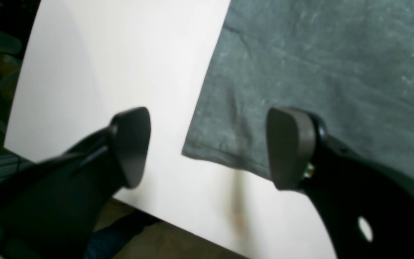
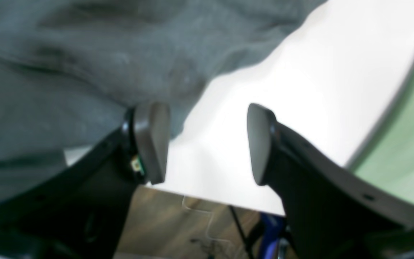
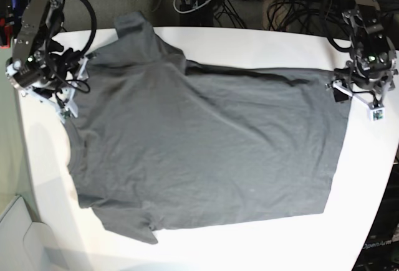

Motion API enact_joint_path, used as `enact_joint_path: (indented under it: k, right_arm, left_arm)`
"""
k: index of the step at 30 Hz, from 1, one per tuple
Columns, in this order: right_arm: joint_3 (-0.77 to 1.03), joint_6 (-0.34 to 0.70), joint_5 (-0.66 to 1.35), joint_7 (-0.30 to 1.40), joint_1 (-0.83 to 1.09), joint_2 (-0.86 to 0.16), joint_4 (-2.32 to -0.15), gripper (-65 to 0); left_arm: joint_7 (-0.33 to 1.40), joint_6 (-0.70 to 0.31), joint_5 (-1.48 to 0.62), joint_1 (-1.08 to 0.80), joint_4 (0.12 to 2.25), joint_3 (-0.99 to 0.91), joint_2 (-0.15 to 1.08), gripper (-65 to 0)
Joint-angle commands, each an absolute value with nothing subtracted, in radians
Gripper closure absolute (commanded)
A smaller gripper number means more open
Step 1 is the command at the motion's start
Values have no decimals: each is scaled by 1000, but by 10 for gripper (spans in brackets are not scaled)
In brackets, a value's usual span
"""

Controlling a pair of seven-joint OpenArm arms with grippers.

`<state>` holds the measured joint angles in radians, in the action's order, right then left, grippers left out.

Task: Layout the t-shirt on the table in an organized manner, then fold the t-shirt properly
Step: 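Pull the shirt edges apart with both grippers to stretch it flat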

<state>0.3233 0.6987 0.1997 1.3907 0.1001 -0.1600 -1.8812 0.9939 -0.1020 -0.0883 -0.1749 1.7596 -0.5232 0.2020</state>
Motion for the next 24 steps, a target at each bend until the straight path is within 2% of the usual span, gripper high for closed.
enact_joint_path:
  k: [1,9,18,21,24]
  right_arm:
    - [328,698,199,1396,97,-166,-1871,-350]
    - [328,698,205,1396,101,-162,-1771,-350]
    - [328,698,205,1396,96,-120,-1762,-336]
    - [328,698,205,1396,93,-105,-1762,-261]
    - [328,698,200,1396,91,-87,-1762,-123]
  left_arm:
    - [983,-99,-77,-171,1776,-530,216,-491]
    - [983,-99,-77,-168,1776,-530,216,-491]
    - [983,-99,-76,-163,1774,-530,216,-491]
    - [975,-99,-76,-168,1770,-530,217,-492]
    - [967,-99,-77,-162,1669,-529,223,-494]
